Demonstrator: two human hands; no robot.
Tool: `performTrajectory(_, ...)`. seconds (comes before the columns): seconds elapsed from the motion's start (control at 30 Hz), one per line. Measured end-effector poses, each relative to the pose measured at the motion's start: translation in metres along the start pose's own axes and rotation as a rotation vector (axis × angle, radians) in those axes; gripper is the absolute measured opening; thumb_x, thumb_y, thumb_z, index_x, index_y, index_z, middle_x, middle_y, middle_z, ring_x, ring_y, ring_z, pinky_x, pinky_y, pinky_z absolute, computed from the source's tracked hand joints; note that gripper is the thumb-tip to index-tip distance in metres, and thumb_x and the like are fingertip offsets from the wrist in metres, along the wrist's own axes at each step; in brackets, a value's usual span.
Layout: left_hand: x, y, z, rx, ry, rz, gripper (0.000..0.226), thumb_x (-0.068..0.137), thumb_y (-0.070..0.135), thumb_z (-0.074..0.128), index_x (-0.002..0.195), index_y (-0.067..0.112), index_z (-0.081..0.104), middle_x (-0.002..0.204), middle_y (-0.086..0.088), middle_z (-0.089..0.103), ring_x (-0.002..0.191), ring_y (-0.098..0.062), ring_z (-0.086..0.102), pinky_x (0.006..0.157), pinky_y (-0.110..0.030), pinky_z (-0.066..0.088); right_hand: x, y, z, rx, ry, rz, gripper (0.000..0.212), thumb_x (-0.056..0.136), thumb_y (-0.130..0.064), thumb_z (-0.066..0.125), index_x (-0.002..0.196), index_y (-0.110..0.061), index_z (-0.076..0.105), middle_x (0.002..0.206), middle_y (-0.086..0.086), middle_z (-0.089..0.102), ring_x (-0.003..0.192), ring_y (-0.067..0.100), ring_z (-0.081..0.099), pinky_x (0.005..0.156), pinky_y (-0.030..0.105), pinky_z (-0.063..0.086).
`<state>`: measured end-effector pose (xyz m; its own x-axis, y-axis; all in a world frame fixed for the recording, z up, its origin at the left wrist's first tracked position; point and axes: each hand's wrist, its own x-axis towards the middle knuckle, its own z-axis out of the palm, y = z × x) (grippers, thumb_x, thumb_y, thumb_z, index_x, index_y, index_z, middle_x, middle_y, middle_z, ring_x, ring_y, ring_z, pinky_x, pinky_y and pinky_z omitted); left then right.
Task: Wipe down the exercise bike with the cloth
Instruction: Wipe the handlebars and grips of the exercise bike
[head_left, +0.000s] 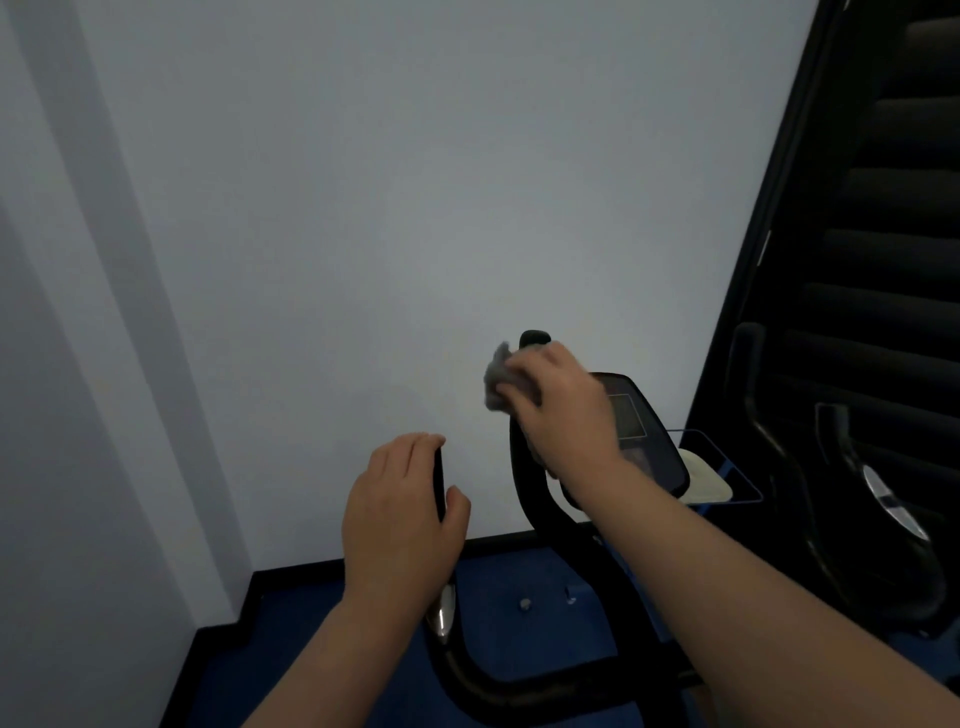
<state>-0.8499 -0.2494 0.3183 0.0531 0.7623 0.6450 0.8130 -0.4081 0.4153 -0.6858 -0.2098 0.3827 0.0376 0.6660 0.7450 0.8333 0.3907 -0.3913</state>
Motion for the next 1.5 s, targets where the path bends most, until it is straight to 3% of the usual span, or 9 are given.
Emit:
performTrajectory(0.17,0.002,0.001,-0.005,0.015,-0.019,0.003,0.04,0.081,0.016,0.066,0.12,0.014,0.06,0.112,0.002,0.061,0.101,-0.016,0.054,0.081,-0.027,0.043,-0.029,0.013,0.009,-0.141,-0.262,0.018,0.018,0.091,-0.03,0.063,0.102,-0.019,0.072,0.097,0.0,0.052,0.089,0.02,0.057,0.07,0.024,0.036)
performTrajectory(0.4,0.0,0.0,0.0,-0.004,-0.009,-0.015,0.042,0.081,0.017,0.066,0.122,0.014,0.058,0.116,0.001,0.059,0.107,-0.017,0.051,0.083,-0.028,0.042,-0.011,0.01,-0.003,-0.089,-0.412,-0.077,0.023,0.094,-0.031,0.06,0.106,-0.015,0.07,0.095,0.001,0.05,0.088,0.019,0.056,0.077,0.034,0.046)
performTrajectory(0.6,-0.002,-0.002,0.006,-0.05,0.025,-0.031,0.043,0.081,0.015,0.067,0.123,0.015,0.057,0.118,0.001,0.057,0.108,-0.014,0.048,0.081,-0.028,0.042,-0.022,0.032,-0.044,0.085,-0.802,-0.04,0.016,0.082,-0.035,0.073,0.098,-0.029,0.074,0.083,-0.021,0.06,0.084,-0.005,0.058,0.075,0.013,0.044)
performTrajectory(0.8,-0.007,0.004,0.007,-0.056,0.012,-0.076,0.051,0.082,0.018,0.065,0.131,0.015,0.052,0.128,0.0,0.054,0.117,-0.013,0.043,0.089,-0.028,0.04,-0.019,0.022,-0.015,0.158,-0.498,0.047,0.018,0.087,-0.029,0.069,0.102,-0.019,0.071,0.098,-0.003,0.058,0.093,0.014,0.058,0.085,0.04,0.048)
performTrajectory(0.9,-0.011,0.007,0.005,-0.059,-0.054,-0.106,0.057,0.086,0.019,0.063,0.14,0.015,0.045,0.141,0.0,0.046,0.129,-0.014,0.037,0.101,-0.029,0.037,-0.051,0.035,-0.025,0.266,-0.582,0.039,0.014,0.086,-0.028,0.071,0.098,-0.021,0.07,0.096,-0.006,0.056,0.09,0.007,0.057,0.083,0.031,0.049)
performTrajectory(1.03,-0.018,0.012,0.005,-0.136,-0.152,-0.163,0.074,0.091,0.019,0.06,0.154,0.02,0.021,0.16,0.006,0.016,0.146,-0.01,0.015,0.118,-0.029,0.019,-0.045,0.048,-0.061,0.246,-0.958,0.051,0.011,0.083,-0.031,0.074,0.092,-0.035,0.07,0.092,-0.016,0.062,0.089,-0.002,0.06,0.079,0.017,0.048)
performTrajectory(1.27,-0.061,0.058,0.002,-0.302,-0.147,-0.231,0.071,0.094,0.02,0.057,0.153,0.031,0.018,0.159,0.024,0.001,0.142,0.009,0.005,0.112,-0.022,0.015,-0.073,0.027,-0.041,0.343,-0.491,0.287,0.016,0.085,-0.024,0.071,0.102,-0.025,0.072,0.099,-0.003,0.062,0.095,0.01,0.059,0.088,0.034,0.049)
performTrajectory(1.37,-0.093,0.076,-0.003,-0.304,-0.221,-0.215,0.065,0.095,0.026,0.056,0.15,0.037,0.022,0.155,0.033,0.002,0.132,0.025,-0.001,0.108,-0.013,0.013,-0.115,0.043,-0.065,0.245,-0.496,0.268,0.021,0.082,-0.026,0.075,0.102,-0.032,0.072,0.095,-0.01,0.059,0.091,0.005,0.058,0.083,0.024,0.048)
performTrajectory(1.5,-0.12,0.092,-0.009,-0.169,-0.256,-0.157,0.055,0.095,0.03,0.054,0.146,0.036,0.034,0.154,0.027,0.018,0.139,0.01,0.016,0.109,-0.012,0.014,-0.129,0.051,-0.094,0.334,-0.596,0.328,0.023,0.08,-0.028,0.076,0.081,-0.048,0.067,0.084,-0.014,0.065,0.083,-0.004,0.06,0.07,0.006,0.042)
